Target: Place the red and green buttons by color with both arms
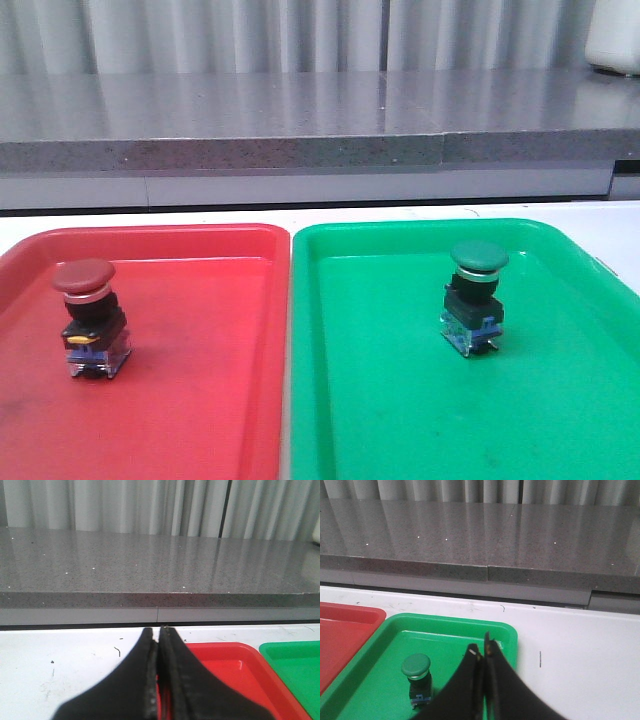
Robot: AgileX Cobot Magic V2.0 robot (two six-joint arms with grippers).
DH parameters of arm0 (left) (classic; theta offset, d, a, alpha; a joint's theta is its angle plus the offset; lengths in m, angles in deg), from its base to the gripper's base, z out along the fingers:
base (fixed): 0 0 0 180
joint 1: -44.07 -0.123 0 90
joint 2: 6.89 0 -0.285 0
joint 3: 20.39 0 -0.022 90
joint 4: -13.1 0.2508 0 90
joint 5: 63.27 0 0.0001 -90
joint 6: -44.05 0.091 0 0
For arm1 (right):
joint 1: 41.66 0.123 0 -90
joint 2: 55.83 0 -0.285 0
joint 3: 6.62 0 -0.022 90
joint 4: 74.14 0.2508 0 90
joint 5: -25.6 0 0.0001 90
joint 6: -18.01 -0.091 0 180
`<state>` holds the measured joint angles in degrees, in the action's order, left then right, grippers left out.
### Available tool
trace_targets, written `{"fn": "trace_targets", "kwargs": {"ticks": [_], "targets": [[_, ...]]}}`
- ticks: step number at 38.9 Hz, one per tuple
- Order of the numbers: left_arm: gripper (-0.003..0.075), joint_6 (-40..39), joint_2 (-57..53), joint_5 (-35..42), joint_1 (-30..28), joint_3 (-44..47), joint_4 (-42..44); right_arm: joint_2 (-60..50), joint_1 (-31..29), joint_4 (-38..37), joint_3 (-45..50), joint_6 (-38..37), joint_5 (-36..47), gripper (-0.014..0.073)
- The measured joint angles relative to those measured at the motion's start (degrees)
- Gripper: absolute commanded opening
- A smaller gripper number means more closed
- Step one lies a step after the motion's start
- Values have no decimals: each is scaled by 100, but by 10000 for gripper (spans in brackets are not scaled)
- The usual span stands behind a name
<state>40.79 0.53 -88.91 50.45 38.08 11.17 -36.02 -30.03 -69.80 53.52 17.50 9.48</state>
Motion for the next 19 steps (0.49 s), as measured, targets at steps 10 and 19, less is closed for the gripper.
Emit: {"fn": "trace_targets", "kwargs": {"ticks": [10, 19], "targets": [[-20, 0, 0, 51, -42, 163, 146, 0, 0, 0, 0, 0, 0, -68], [-20, 0, 0, 470, -460, 1039, 192, 0, 0, 0, 0, 0, -23, -68]]}}
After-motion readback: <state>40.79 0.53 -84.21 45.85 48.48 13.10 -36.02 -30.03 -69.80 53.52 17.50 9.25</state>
